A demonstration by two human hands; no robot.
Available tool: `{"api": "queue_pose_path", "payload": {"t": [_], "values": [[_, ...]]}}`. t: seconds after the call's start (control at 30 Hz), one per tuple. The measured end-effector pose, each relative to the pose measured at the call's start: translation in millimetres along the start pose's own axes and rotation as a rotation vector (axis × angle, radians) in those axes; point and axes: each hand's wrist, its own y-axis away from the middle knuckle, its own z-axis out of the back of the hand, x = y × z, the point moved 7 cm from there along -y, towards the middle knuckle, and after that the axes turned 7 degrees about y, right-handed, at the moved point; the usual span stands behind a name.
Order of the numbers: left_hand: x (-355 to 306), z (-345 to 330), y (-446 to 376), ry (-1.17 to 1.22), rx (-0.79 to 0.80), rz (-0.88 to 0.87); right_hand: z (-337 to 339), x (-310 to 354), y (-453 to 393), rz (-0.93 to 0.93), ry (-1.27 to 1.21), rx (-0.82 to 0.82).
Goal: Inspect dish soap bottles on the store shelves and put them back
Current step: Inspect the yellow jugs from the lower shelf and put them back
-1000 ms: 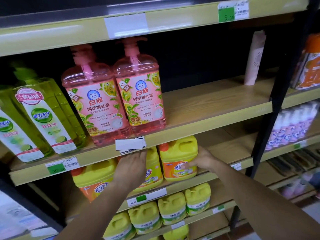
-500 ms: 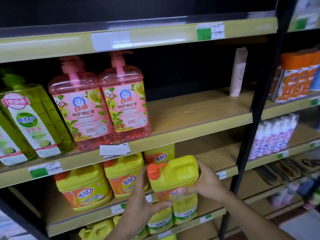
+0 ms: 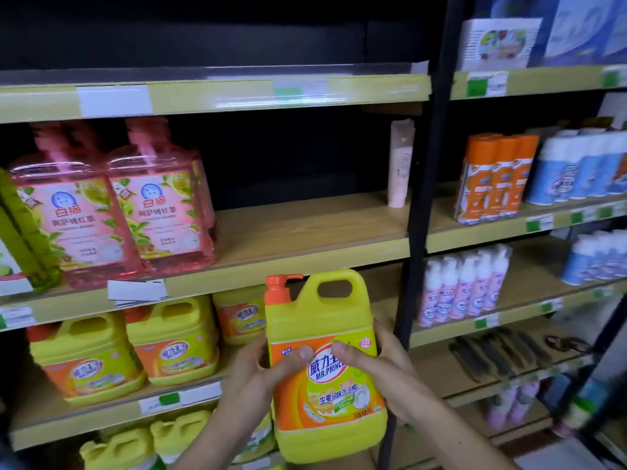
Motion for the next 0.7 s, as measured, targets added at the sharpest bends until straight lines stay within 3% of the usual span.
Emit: {"api": "queue_pose_path", "payload": {"t": [0.37, 0.7], "values": [[-30, -67, 12, 0.042, 0.006, -0.096, 47, 49, 19, 0.135, -0.058, 0.010], [-59, -71, 30, -0.045, -0.084, -0.203, 25, 88, 13, 0.128, -0.104, 0.004]]}}
